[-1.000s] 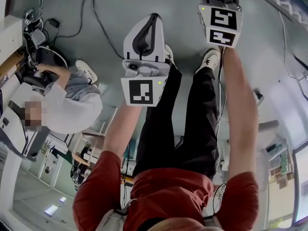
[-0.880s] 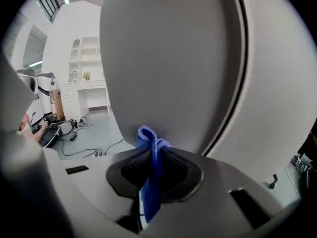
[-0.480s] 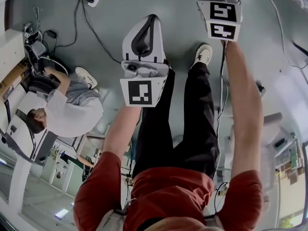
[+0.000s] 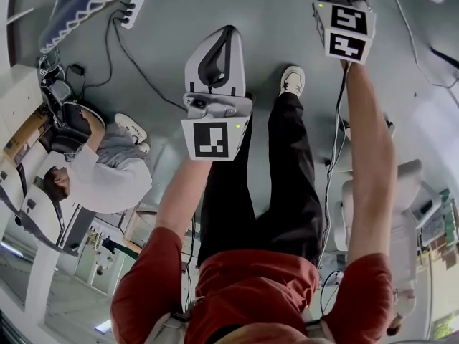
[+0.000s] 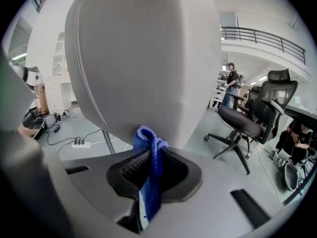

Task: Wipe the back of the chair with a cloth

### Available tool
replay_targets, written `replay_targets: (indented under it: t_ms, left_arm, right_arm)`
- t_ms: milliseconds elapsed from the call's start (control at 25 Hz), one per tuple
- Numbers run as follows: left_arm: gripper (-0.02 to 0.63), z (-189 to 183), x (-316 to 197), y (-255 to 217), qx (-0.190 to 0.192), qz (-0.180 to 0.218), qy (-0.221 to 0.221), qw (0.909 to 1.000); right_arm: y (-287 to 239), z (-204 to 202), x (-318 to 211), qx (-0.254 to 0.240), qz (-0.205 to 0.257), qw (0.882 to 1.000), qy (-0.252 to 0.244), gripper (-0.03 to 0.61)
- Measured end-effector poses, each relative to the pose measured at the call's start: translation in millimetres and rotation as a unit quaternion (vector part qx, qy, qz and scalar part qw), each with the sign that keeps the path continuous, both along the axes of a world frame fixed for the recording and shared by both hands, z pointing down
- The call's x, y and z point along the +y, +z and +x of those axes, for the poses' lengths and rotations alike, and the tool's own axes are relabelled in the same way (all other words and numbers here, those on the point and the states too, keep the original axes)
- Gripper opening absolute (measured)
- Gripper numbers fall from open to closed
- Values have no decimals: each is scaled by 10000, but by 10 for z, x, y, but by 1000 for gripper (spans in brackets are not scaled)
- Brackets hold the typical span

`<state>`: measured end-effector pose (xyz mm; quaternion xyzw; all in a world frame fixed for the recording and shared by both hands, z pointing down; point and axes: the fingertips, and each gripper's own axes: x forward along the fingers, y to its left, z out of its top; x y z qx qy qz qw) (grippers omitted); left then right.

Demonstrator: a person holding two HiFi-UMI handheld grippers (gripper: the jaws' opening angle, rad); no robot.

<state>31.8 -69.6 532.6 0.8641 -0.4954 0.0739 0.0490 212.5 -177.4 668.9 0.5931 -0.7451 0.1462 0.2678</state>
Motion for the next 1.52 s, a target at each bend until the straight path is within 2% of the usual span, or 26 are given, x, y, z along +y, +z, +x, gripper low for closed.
replay_targets:
  t_ms: [120,280,560,800,920,1080,1520]
  left_arm:
    - [14,148,8,-22,-19,16,79,10000]
    - [14,216,-5,-42,-39,1,107,9999]
    - [14,174,27,-107,-23,48,51,10000]
    - [14,-74,71,-167,49,73,-161,9998]
    - [14,-266,100,-246,78,100,-317,9994]
    - [14,-672,143,-285,21,75,-552,9984]
    - [14,-1866,201,-427,137,9,-1402,9900]
  right_arm:
    - [-5,258,46,53,-26,9998,175,49]
    - [-17,383,46,-29,-49,9994,353,49]
    - [-69,341,96,20,-7,9995,305,49]
    - [-252,49,277,5,145,9997,177,49]
    - [-474,-208,374,-156,326,9993,110,49]
    - [-759,-755,501,-432,552,9975,-97,49]
    - [-1486,-2570,610,-1126,894,9809,-1313,49]
